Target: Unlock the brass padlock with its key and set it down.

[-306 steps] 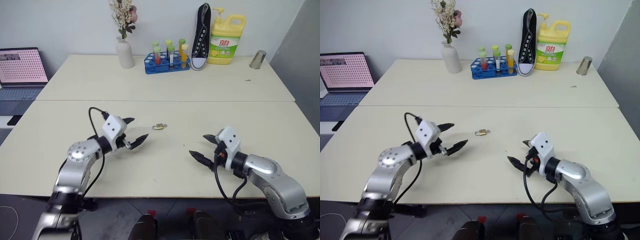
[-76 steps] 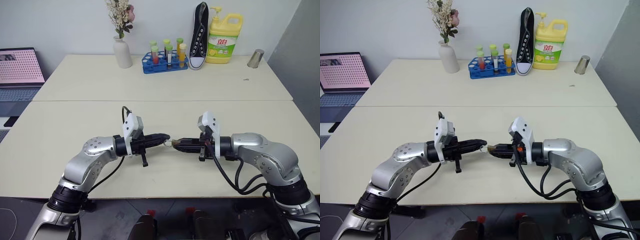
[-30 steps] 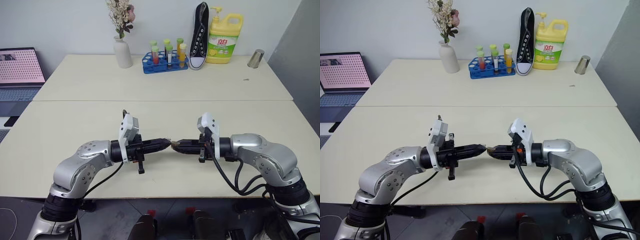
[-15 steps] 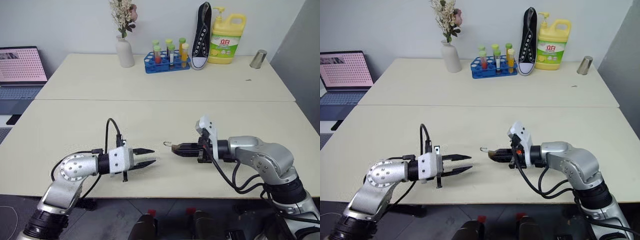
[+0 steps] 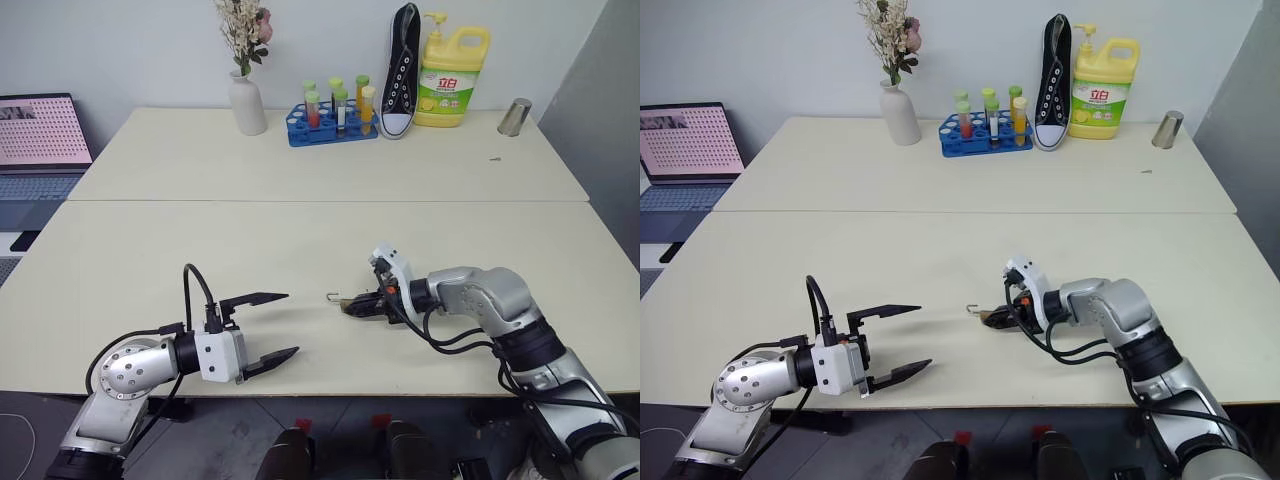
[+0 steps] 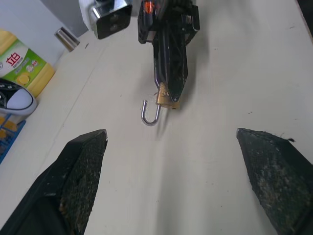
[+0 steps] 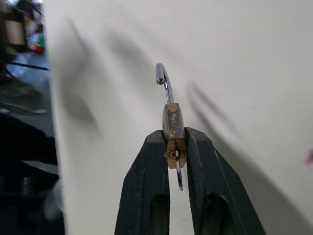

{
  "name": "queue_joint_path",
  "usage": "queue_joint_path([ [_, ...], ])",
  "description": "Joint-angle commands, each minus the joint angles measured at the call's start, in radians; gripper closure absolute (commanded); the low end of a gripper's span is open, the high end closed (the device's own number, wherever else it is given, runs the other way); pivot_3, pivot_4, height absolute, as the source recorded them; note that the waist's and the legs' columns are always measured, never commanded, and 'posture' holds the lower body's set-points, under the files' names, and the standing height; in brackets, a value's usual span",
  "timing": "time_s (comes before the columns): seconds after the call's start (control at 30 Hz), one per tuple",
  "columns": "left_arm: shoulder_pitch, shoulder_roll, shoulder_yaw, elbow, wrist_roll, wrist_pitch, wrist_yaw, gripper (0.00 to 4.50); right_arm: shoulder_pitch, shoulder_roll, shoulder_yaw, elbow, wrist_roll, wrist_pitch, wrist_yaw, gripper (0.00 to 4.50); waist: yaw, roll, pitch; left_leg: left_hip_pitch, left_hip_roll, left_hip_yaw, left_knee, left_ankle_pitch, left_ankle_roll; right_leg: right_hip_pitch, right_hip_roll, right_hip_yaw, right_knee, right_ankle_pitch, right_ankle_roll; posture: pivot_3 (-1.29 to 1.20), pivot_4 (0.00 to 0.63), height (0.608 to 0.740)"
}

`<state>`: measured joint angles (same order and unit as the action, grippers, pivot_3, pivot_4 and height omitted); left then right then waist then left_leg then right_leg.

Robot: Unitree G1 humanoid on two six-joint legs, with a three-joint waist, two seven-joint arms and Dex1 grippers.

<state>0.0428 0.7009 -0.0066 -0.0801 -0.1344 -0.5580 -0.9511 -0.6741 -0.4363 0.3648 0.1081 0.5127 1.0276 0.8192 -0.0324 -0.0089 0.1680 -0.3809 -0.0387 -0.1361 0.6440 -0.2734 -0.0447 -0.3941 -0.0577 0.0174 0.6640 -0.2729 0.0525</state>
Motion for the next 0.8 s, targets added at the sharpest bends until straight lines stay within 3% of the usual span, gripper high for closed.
queue_joint_path([
  [0.03, -0.006, -0.016, -0.008, -0.043, -0.029, 0.124, 0.039, 0.00, -0.035, -0.036, -0.018, 0.009, -0.064, -0.090, 0.028, 2.81, 0.000, 0.000, 0.000, 0.000, 0.000, 0.000, 0.000, 0.000, 0.000, 0.000, 0.000, 0.000, 0.000, 0.000, 0.000, 0.00, 0.150, 0.740],
  [0.27, -0.043, -0.014, 0.004, -0.161, -0.122, 0.544, 0.101, 0.00, 0.108, -0.181, -0.112, -0.259, -0.104, -0.212, 0.038, 0.21, 0.002, 0.000, 0.000, -0.001, 0.000, -0.001, 0.000, 0.000, 0.000, 0.000, 0.000, -0.001, 0.000, 0.000, 0.000, 0.00, 0.150, 0.740],
  [0.3, -0.056, -0.007, 0.005, -0.170, -0.114, 0.578, 0.108, 0.00, 0.143, -0.212, -0.133, -0.323, -0.100, -0.236, 0.052, 0.04, 0.001, 0.000, 0.000, -0.001, 0.000, -0.001, 0.000, 0.000, 0.000, 0.000, 0.000, -0.001, 0.000, 0.000, 0.000, 0.00, 0.150, 0.740],
  [0.5, -0.101, 0.058, 0.028, -0.229, -0.157, 0.699, 0.042, 0.00, 0.336, -0.378, -0.255, -0.609, -0.041, -0.316, 0.153, 0.04, 0.000, 0.000, 0.000, 0.000, 0.001, -0.001, 0.000, 0.000, 0.000, 0.001, 0.001, -0.001, 0.000, 0.000, 0.000, 0.00, 0.150, 0.740],
  [0.8, -0.129, 0.109, 0.040, -0.261, -0.233, 0.775, -0.055, 0.00, 0.468, -0.414, -0.324, -0.725, -0.025, -0.313, 0.101, 0.04, 0.001, 0.000, 0.000, 0.001, 0.001, 0.000, 0.001, 0.000, 0.000, 0.004, 0.001, -0.001, -0.001, 0.000, 0.000, 0.00, 0.150, 0.740],
])
